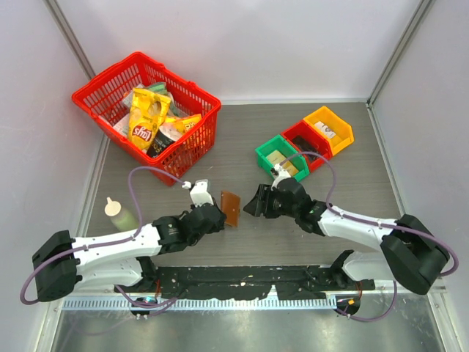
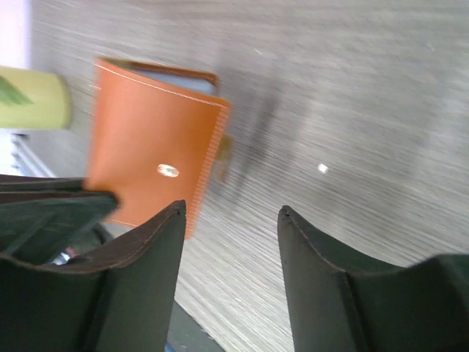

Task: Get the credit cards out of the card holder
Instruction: Open the card holder at the center of the board.

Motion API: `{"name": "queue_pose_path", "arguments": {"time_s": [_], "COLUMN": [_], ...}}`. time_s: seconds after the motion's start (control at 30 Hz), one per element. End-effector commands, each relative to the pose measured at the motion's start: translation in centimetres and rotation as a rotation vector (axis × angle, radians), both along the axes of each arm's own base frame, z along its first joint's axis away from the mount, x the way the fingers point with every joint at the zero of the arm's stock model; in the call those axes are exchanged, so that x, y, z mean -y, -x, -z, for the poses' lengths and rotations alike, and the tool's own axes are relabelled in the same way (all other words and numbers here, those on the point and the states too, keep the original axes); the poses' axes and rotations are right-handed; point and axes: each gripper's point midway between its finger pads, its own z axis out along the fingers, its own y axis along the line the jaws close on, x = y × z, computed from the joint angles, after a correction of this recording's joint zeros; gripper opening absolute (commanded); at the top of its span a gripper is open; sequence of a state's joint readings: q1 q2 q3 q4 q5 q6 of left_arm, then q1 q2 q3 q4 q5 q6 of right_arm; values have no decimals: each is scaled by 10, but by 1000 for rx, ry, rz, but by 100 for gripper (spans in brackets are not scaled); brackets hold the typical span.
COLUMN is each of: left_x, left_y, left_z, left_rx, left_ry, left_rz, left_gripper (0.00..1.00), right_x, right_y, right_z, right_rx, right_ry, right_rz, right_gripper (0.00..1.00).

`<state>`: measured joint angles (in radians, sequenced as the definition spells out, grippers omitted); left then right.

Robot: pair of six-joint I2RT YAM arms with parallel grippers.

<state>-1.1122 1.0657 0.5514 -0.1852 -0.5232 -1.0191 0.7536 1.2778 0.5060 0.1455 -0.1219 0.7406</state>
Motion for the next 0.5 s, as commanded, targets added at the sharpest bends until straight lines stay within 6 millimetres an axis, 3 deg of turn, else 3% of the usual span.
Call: {"name": "queue_pose_path", "arguments": {"time_s": [0.0, 0.1, 0.23, 0.47], "left_x": [10, 11, 12, 9], "left_y": [-9, -8, -8, -7], "left_z": [-23, -27, -34, -45], "left_rx": [53, 56, 64, 81], "left_ry": [60, 74, 106, 148], "left_rz": [-12, -8, -8, -20], "left_gripper": [0, 0, 0, 0], "right_x": [-26, -36, -40, -34], "right_y": [-12, -15, -21, -18], "right_z": [-56, -60, -41, -10], "right_rx": [116, 120, 87, 45], "right_ry": [-221, -265, -251, -217], "right_rz": [-13, -29, -10, 0], "right_gripper": [59, 60, 59, 45]}}
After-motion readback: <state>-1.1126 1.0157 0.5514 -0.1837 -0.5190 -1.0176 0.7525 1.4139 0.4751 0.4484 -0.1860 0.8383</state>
